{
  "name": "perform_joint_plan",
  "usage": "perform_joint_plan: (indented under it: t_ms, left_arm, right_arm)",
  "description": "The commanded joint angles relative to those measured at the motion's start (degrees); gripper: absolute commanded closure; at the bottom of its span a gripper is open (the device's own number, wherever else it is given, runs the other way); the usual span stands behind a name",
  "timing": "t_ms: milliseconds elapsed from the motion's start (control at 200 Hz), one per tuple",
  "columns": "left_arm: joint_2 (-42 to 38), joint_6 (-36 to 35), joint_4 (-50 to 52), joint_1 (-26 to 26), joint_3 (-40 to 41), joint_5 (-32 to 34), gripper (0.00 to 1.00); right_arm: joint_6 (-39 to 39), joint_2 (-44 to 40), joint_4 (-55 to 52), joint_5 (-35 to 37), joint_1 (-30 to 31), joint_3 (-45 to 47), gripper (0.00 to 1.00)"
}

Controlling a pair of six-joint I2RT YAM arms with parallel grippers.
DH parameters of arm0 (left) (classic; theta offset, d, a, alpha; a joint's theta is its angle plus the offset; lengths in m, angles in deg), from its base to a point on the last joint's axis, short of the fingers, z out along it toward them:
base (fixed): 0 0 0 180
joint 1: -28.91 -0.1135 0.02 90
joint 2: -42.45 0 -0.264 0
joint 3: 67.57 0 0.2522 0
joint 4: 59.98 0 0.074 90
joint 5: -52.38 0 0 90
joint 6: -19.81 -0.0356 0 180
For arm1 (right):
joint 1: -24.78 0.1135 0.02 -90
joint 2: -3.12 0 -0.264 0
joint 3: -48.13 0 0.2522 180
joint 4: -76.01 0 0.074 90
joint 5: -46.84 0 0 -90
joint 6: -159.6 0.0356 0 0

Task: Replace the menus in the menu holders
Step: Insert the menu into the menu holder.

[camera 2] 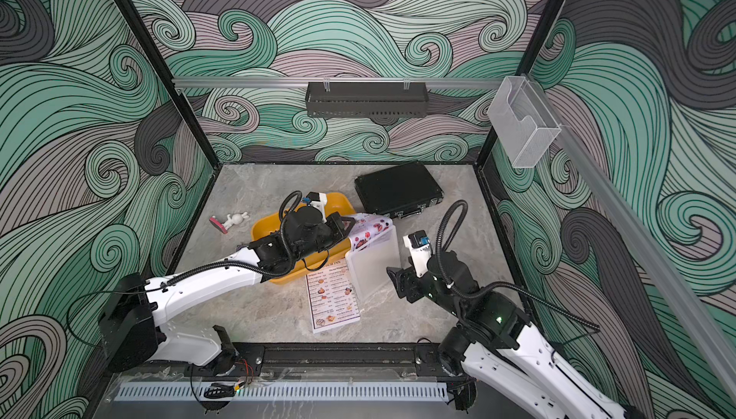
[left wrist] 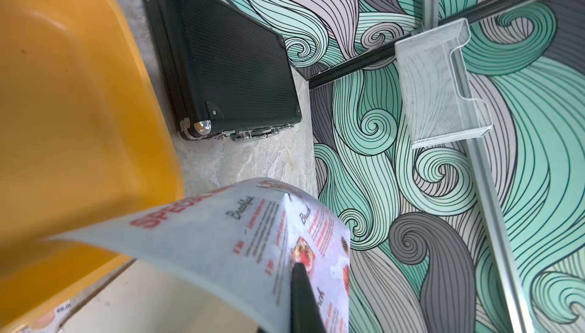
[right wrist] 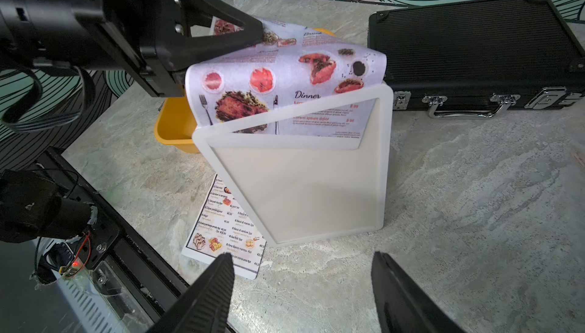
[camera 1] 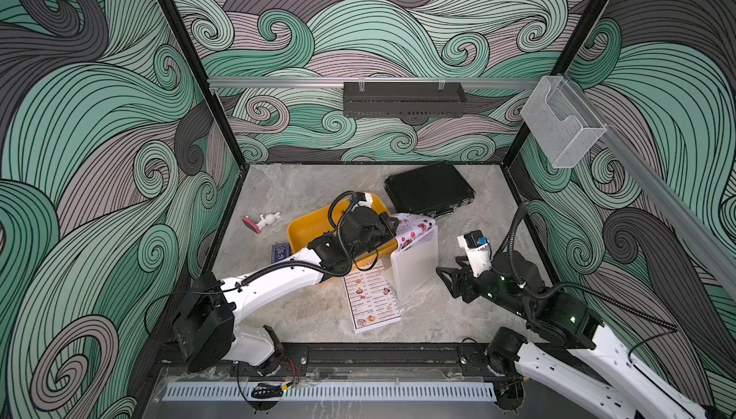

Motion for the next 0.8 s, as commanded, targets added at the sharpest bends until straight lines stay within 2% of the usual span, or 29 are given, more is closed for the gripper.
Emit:
perform_joint_plan:
  t_ms: [0, 225, 525, 680, 796]
  left_arm:
    - [-1.0, -7.6, -1.0, 0.7, -1.6, 3.3, 1.0]
    - [-0.7, -14.6, -4.5, 1.5, -1.1, 6.4, 1.0]
    - [-1.0, -30.0, -8.2, 3.7, -0.3, 10.2, 1.0]
    - [-1.5, -35.5, -12.2, 4.5, 2.5, 11.4, 1.0]
    - [-0.9, -36.9, -16.2, 5.0, 4.1, 12.5, 1.0]
  right_arm:
    - [-0.7, 0.0, -1.1, 1.1, -0.1, -1.7, 0.27]
    - [-0.7, 0.2, -1.6, 1.5, -0.1, -2.0, 0.28]
    - [-1.0, 0.6, -2.1, 1.8, -0.1, -2.6, 0.27]
    - [-1.3, 0.6, -2.3, 2.2, -0.1, -3.2, 0.27]
    - [-1.5, 1.0, -2.3, 2.2, -0.2, -3.4, 0.27]
